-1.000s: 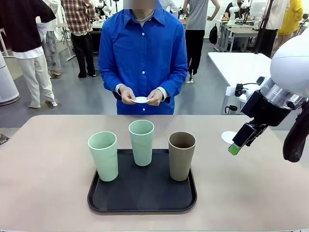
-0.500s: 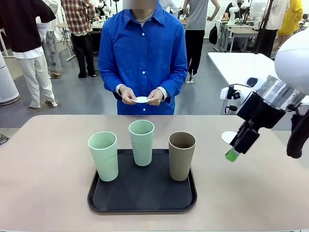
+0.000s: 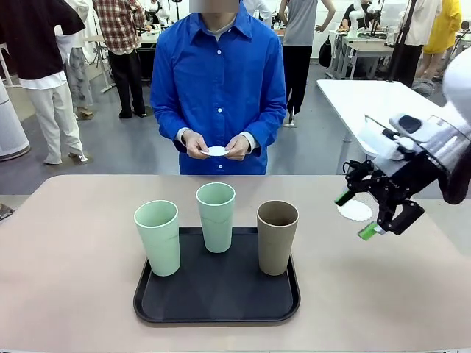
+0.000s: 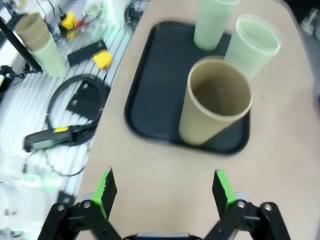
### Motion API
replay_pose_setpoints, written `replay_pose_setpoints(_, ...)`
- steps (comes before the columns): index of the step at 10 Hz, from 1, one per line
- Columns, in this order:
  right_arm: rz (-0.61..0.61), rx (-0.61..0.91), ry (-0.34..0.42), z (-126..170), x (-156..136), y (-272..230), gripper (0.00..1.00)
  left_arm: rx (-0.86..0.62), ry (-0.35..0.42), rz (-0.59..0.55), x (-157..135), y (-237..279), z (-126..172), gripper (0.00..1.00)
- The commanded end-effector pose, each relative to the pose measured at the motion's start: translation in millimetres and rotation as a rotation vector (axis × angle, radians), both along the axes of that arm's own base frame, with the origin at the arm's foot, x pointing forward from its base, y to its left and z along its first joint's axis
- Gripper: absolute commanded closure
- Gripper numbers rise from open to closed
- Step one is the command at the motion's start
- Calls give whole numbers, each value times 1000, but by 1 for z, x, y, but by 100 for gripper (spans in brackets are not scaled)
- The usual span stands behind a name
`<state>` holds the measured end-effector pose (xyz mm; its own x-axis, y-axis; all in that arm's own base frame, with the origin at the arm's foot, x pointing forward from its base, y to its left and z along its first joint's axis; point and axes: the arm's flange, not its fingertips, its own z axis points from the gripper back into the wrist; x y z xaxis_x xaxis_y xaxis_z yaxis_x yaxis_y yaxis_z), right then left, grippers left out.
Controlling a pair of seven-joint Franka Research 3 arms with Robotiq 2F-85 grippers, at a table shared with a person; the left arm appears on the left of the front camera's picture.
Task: Place coasters on the table and set cups on them.
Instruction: Pick up one Reusable plastic cup and place it on a coaster set by the human.
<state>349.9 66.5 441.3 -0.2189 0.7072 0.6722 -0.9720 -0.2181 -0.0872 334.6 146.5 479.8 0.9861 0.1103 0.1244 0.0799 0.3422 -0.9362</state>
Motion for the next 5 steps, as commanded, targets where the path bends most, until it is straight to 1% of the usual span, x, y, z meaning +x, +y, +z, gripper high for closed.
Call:
replay_pose_setpoints(1,220,468,59,-32,2,-9,0,-11,-10,-2,0,1,2,0)
replay_pose_setpoints(3,140,614,99,-47,-4,-8,0,-11,-10,-2,0,1,2,0)
replay_pose_setpoints(5,32,642,125,-62,-6,-3,0,-11,-10,-2,0,1,2,0)
